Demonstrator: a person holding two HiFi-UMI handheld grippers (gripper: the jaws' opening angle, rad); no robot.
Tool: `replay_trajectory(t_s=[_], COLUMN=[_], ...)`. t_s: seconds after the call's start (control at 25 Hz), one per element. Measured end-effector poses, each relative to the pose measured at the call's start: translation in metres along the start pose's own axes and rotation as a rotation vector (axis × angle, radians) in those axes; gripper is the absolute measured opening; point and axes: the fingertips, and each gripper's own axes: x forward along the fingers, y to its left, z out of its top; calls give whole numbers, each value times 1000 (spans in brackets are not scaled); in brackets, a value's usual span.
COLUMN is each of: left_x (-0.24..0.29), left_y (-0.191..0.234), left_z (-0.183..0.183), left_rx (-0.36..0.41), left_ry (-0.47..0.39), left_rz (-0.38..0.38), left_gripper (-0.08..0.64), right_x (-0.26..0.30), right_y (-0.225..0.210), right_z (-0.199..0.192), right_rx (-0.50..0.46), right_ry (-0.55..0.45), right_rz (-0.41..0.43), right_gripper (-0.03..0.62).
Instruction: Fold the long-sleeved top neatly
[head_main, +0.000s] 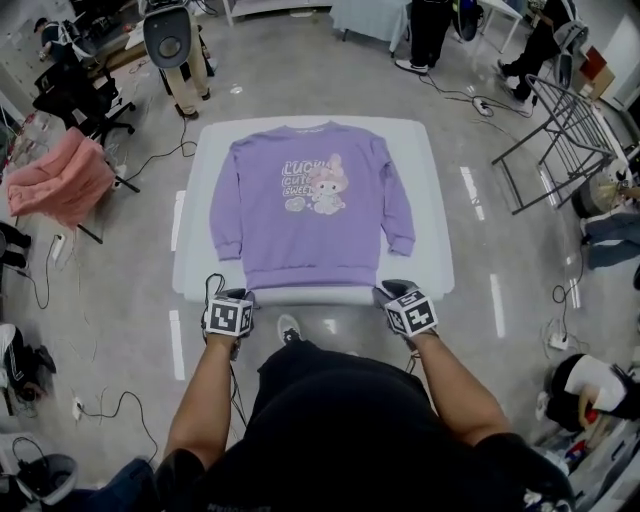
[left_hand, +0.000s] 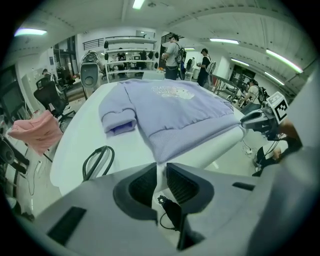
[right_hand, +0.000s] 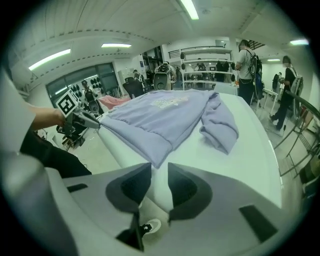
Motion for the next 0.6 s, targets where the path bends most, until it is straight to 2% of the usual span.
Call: replay_trajectory(t_s=[0.08, 0.24, 0.44, 0.6], left_x=[-6, -27, -44, -51], left_y=[-8, 4, 21, 28], left_z=[-5, -9, 9, 24], left_rx=[9, 0, -156, -242], left_ry=[9, 5, -117, -172], left_rz=[-15, 19, 16, 6], left_gripper=[52, 52, 52, 52], right_x=[-11, -32, -47, -43], right_y=[-2, -29, -100, -119], right_z=[3, 19, 26, 31], right_rx=[10, 65, 288, 437], right_ry=[-2, -69, -156, -186], right_rz=[-5, -81, -219, -222], right_gripper=[116, 82, 59, 66])
